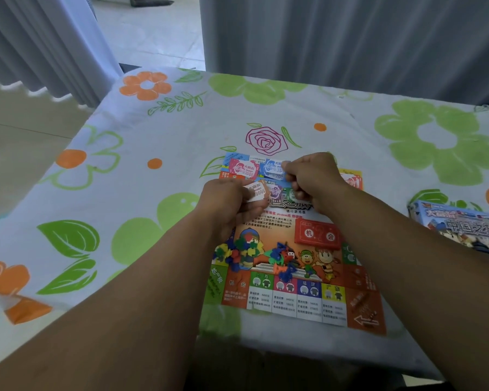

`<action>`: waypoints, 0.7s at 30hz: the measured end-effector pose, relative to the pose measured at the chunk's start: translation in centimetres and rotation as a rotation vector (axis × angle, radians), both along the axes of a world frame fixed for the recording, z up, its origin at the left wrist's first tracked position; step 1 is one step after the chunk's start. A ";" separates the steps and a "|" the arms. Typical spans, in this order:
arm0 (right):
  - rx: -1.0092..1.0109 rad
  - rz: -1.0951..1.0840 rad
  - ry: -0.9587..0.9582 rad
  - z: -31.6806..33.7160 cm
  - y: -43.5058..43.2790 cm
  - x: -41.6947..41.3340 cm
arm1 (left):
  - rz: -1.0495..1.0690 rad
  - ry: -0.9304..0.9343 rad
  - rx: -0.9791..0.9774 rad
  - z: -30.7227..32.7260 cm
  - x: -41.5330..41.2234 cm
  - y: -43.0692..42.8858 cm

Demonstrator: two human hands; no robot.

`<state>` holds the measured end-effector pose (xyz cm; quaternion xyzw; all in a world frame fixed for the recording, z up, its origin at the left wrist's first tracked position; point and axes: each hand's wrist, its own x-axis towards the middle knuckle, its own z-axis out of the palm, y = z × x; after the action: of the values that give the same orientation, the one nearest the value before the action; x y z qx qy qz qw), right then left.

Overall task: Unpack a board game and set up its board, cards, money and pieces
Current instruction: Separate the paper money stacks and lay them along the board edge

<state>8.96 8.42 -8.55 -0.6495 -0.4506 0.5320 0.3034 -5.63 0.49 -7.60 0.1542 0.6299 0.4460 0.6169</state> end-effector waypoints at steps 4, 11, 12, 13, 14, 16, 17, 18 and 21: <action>0.068 0.009 -0.099 -0.3 0.1 0.0 | -0.008 -0.014 0.002 0.0 -0.1 0.0; 0.082 0.217 0.006 0.6 -0.4 0.3 | -0.016 0.019 0.057 -0.1 0.1 0.0; 0.065 0.284 0.016 0.8 -0.6 0.4 | -0.016 0.028 0.072 -0.1 0.1 0.0; 0.060 0.338 0.017 0.9 -0.7 0.5 | -0.016 0.036 0.087 -0.2 0.1 0.0; 0.063 0.377 0.018 0.9 -0.8 0.6 | -0.016 0.040 0.101 -0.2 0.0 -0.1; 0.076 0.409 0.016 0.9 -0.9 0.8 | -0.023 0.034 0.107 -0.1 0.0 0.0; 0.083 0.405 0.011 0.8 -0.9 0.9 | -0.027 0.020 0.099 0.0 0.1 0.0; 0.089 0.392 0.008 0.8 -0.9 1.0 | -0.028 0.000 0.087 0.1 0.2 0.0; 0.090 0.335 0.024 0.7 -0.8 1.2 | -0.002 -0.084 0.080 0.5 0.6 0.0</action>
<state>10.12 7.65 -7.80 -0.5447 -0.5723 0.5621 0.2446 -5.07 0.49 -7.12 0.1605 0.5847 0.4766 0.6366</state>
